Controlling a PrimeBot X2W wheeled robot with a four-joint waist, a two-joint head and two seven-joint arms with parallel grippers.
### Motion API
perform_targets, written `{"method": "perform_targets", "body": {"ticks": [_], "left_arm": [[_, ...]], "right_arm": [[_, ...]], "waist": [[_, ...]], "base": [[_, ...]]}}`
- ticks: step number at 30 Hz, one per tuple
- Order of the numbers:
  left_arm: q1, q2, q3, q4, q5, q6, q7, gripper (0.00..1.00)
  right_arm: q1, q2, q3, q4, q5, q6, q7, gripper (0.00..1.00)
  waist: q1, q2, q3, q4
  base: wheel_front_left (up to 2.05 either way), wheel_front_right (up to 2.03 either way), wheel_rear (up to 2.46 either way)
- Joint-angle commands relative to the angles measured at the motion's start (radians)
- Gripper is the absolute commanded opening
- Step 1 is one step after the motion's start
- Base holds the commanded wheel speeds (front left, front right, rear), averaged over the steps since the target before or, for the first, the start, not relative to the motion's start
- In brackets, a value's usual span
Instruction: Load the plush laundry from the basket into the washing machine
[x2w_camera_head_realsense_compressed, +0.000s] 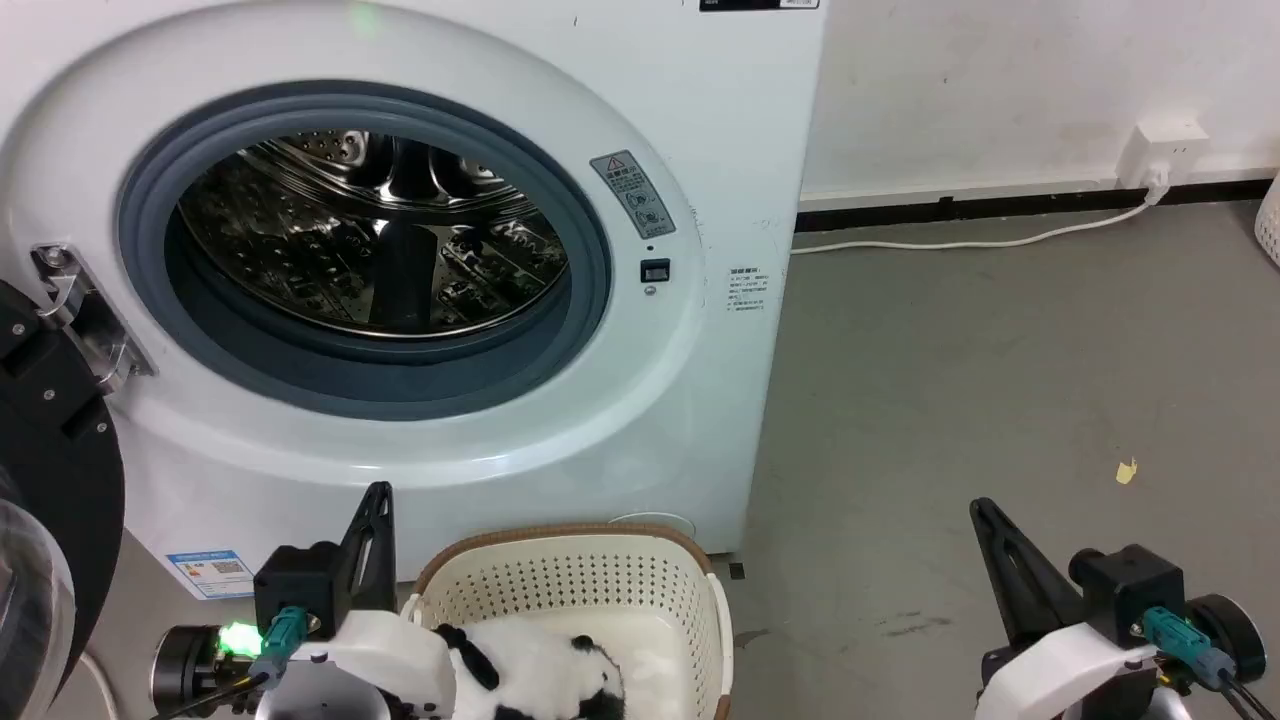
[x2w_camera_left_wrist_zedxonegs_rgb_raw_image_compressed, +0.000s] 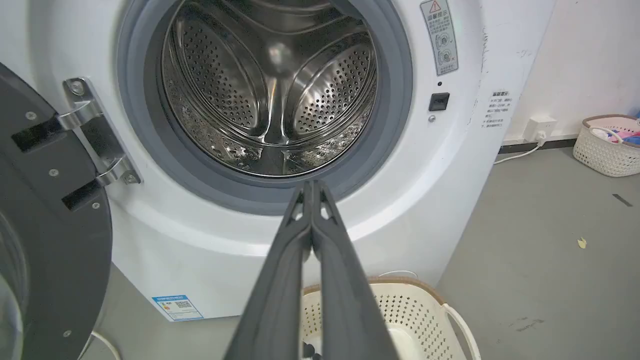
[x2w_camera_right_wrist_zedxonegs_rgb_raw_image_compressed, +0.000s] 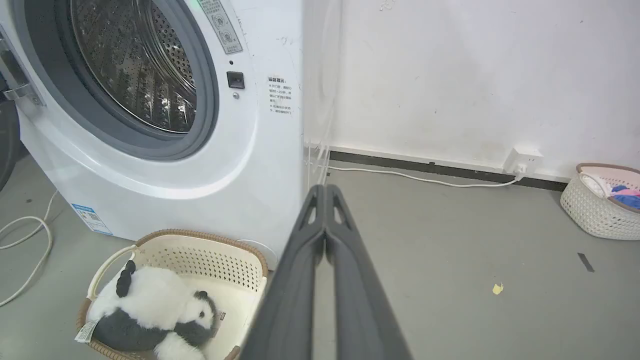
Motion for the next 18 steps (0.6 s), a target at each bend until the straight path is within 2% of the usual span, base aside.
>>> {"method": "perform_targets", "body": {"ticks": [1,18], "left_arm": [[0.015,0.0,0.0,-0.004,0.003,-0.004,0.0,0.0],[0.015,0.0,0.0,-0.004,0.003,-0.004,0.0,0.0]], "right_arm": [[-0.012,0.003,-0.001,-0.005,-0.006,-0.001,0.0,0.0],[-0.012,0.003,-0.001,-0.005,-0.006,-0.001,0.0,0.0]], "waist": [[0.0,-0.0001,0.0,0.0],[0.0,-0.0001,0.0,0.0]], "base": [[0.0,0.0,0.0],[0.0,0.0,0.0]]}}
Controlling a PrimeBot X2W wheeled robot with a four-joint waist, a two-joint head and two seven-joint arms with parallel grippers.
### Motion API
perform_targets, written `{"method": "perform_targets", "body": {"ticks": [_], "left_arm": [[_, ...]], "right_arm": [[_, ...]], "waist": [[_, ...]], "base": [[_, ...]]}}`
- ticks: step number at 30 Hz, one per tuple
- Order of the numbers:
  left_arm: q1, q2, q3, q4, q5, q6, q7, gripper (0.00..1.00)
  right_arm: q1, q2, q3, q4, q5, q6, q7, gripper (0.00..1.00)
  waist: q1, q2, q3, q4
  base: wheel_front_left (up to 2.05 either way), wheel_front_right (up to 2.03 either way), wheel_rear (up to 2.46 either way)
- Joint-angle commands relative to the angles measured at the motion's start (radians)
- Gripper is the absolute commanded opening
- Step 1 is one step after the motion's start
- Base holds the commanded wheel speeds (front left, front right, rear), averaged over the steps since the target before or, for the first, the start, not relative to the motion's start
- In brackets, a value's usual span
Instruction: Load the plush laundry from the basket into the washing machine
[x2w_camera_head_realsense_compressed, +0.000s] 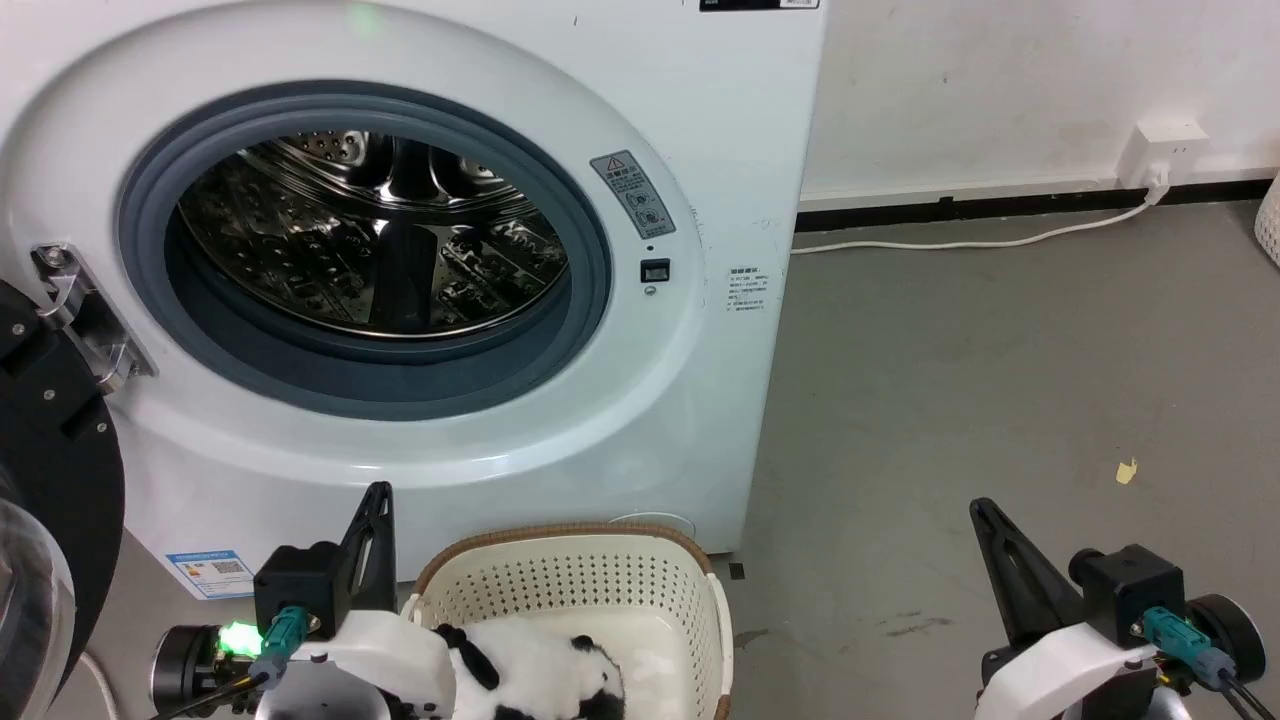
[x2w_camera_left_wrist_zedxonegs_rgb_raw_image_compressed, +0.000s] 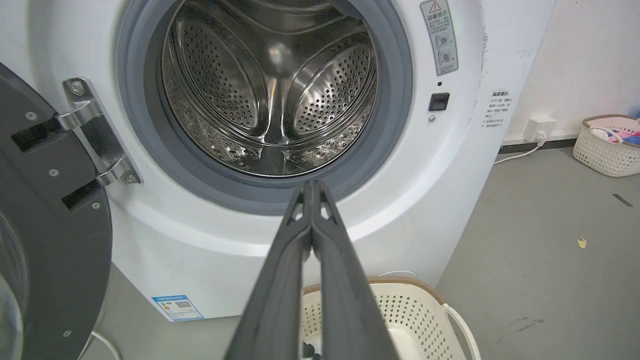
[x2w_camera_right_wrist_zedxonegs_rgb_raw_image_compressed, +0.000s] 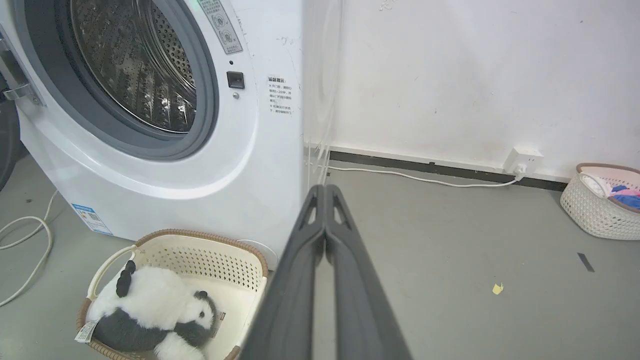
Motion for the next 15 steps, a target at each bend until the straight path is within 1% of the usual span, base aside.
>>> {"method": "perform_targets", "body": {"ticks": [1,15], "left_arm": [[0.015,0.0,0.0,-0.004,0.003,-0.004,0.0,0.0],[0.015,0.0,0.0,-0.004,0.003,-0.004,0.0,0.0]], "right_arm": [[-0.012,0.003,-0.001,-0.005,-0.006,-0.001,0.0,0.0],[-0.012,0.003,-0.001,-0.005,-0.006,-0.001,0.0,0.0]], "waist": [[0.0,-0.0001,0.0,0.0],[0.0,-0.0001,0.0,0.0]], "base": [[0.0,0.0,0.0],[0.0,0.0,0.0]]}}
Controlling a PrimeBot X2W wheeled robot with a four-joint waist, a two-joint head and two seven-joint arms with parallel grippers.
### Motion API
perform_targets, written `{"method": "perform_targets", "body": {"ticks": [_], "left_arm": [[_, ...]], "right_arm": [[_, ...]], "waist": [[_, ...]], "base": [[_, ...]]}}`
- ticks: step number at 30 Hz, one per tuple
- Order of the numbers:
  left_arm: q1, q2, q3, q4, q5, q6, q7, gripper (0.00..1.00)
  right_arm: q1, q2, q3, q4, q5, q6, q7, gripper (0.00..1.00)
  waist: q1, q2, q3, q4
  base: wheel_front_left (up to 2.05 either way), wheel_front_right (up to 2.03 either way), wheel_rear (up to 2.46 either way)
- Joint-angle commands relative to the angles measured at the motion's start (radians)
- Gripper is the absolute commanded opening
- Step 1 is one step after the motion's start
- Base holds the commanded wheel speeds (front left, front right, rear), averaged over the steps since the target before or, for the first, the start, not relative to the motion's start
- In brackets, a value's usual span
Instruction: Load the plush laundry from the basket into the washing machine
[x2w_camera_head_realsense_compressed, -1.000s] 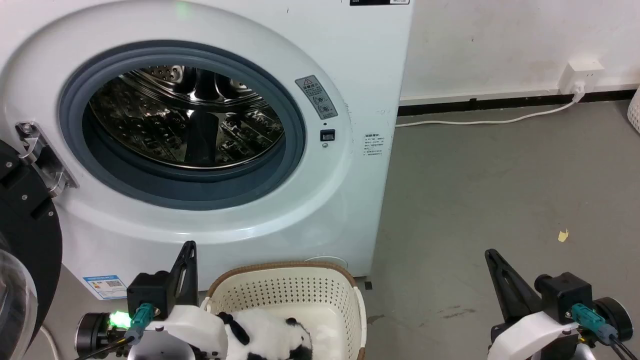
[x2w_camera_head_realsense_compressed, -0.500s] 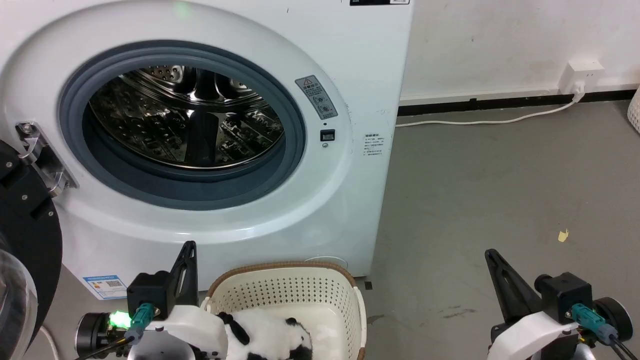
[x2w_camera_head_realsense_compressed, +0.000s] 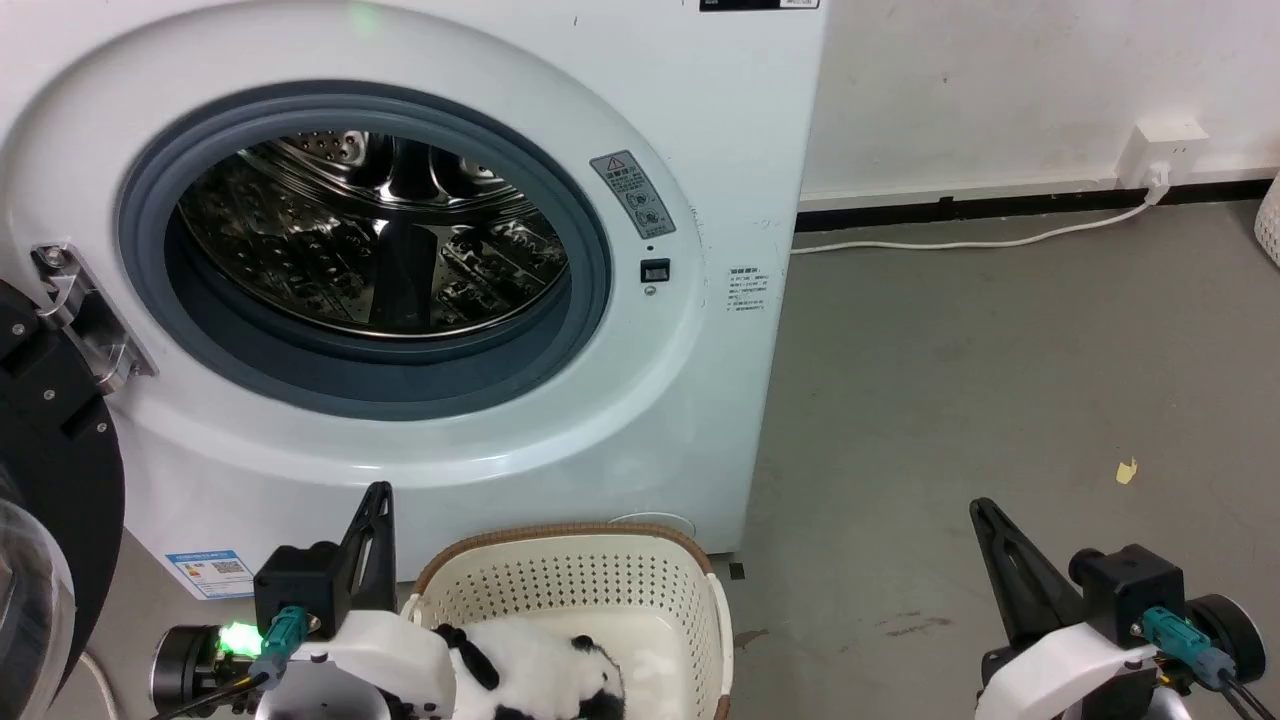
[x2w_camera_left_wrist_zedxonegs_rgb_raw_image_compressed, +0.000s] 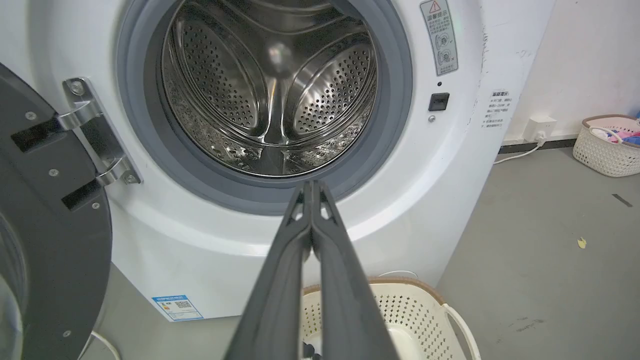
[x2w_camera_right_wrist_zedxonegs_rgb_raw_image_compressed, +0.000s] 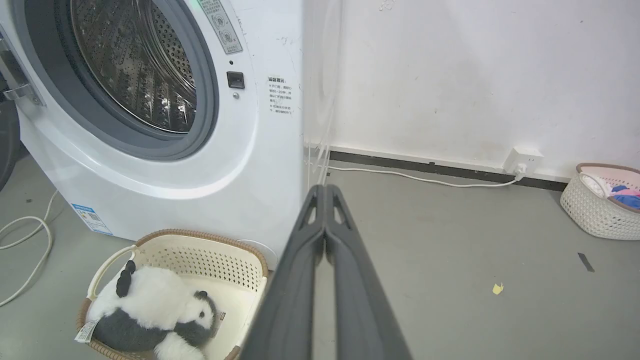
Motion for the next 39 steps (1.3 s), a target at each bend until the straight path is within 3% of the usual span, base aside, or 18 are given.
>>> {"method": "perform_targets", "body": {"ticks": [1,37,38,39], "left_arm": [[0.015,0.0,0.0,-0.004,0.003,-0.004,0.0,0.0],[0.015,0.0,0.0,-0.004,0.003,-0.004,0.0,0.0],[0.0,0.0,0.0,0.0,0.0,0.0,0.0,1.0],[0.0,0.0,0.0,0.0,0.0,0.001,0.0,1.0]], "right_arm": [[-0.012,0.003,-0.001,-0.005,-0.006,-0.001,0.0,0.0],[-0.012,0.003,-0.001,-0.005,-0.006,-0.001,0.0,0.0],[0.0,0.0,0.0,0.0,0.0,0.0,0.0,1.0],[0.0,0.0,0.0,0.0,0.001,0.0,0.0,1.0]], "waist": [[0.0,0.0,0.0,0.0],[0.0,0.0,0.0,0.0],[0.0,0.0,0.0,0.0],[0.0,0.0,0.0,0.0]], "base": [[0.0,0.0,0.0],[0.0,0.0,0.0],[0.0,0.0,0.0],[0.0,0.0,0.0]]}}
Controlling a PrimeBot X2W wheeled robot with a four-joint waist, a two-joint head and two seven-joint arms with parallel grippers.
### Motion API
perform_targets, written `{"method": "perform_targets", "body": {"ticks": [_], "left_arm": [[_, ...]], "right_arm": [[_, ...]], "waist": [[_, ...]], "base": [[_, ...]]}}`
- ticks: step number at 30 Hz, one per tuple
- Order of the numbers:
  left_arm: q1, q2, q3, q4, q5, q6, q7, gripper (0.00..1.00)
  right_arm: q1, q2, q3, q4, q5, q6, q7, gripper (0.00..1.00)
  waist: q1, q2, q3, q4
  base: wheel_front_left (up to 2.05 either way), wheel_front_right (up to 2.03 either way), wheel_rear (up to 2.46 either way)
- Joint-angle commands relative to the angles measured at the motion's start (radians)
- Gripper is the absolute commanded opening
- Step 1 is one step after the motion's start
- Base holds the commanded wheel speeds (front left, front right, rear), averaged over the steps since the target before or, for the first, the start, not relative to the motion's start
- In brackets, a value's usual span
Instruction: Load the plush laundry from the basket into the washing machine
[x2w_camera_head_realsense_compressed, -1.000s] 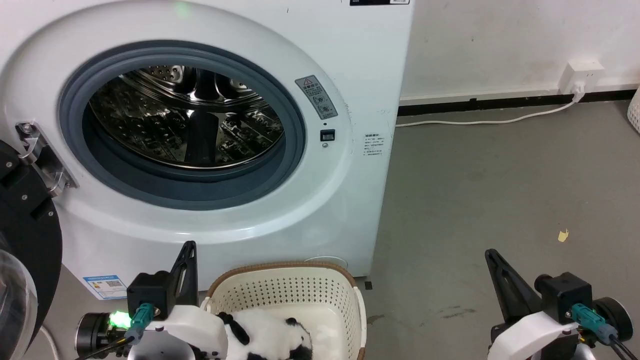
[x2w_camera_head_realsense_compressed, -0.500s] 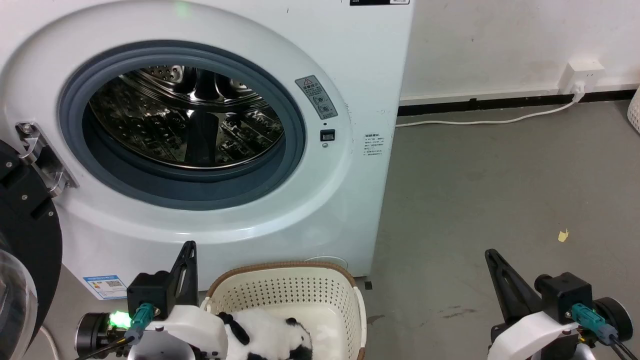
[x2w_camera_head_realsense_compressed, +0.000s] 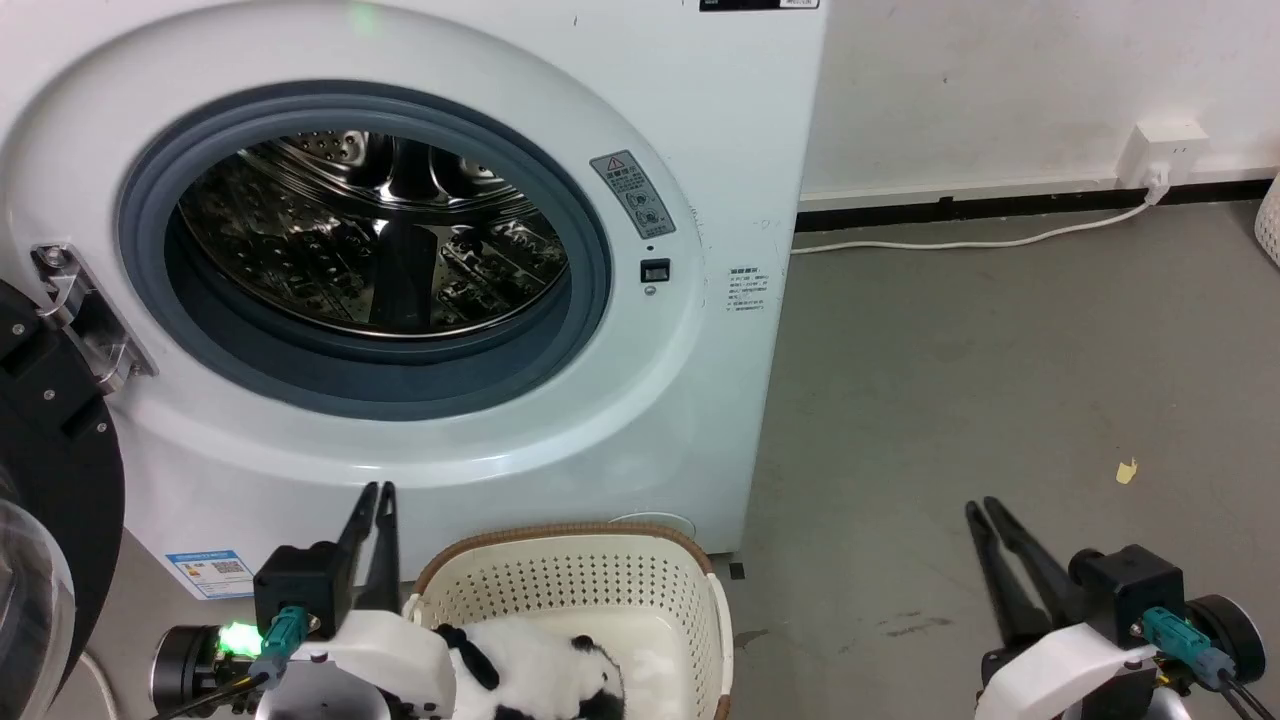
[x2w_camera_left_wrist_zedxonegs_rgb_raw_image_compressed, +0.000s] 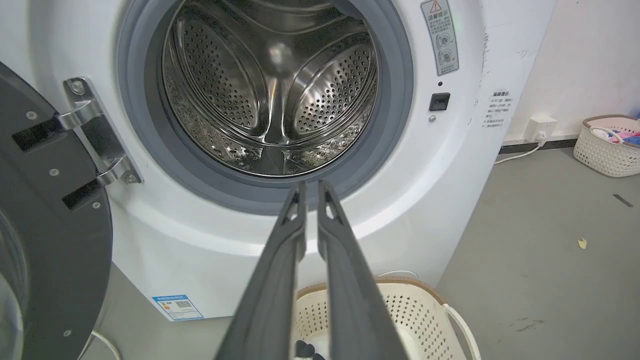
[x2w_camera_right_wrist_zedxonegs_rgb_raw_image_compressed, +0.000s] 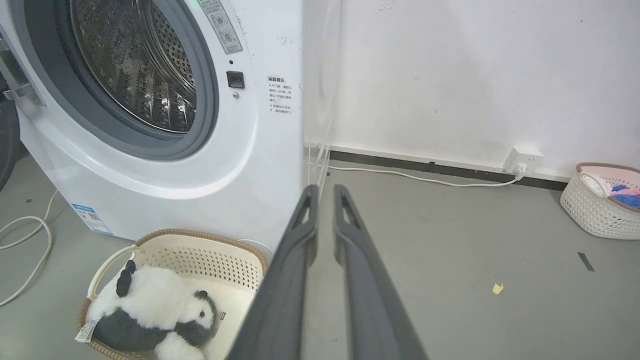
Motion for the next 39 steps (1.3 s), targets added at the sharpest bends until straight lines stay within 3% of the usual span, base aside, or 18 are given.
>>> {"method": "perform_targets", "body": {"ticks": [1,23,39], "left_arm": [[0.0,0.0,0.0,0.0,-0.001,0.001,0.0,1.0],[-0.011,0.0,-0.051,0.057,-0.066,0.028,-0.023,1.0],[-0.068,0.0,-0.095,0.186,-0.15,0.06,0.081,1.0]], "right_arm": [[0.0,0.0,0.0,0.0,0.001,0.0,0.0,1.0],[0.013,0.0,-0.014,0.023,0.053,0.0,-0.041,1.0],[0.006,0.001,-0.03,0.042,0.098,0.0,-0.074,1.0]], "waist": [[0.0001,0.0,0.0,0.0],[0.0,0.0,0.011,0.001],[0.0,0.0,0.058,-0.01]], "base": [[0.0,0.0,0.0],[0.0,0.0,0.0],[0.0,0.0,0.0]]}}
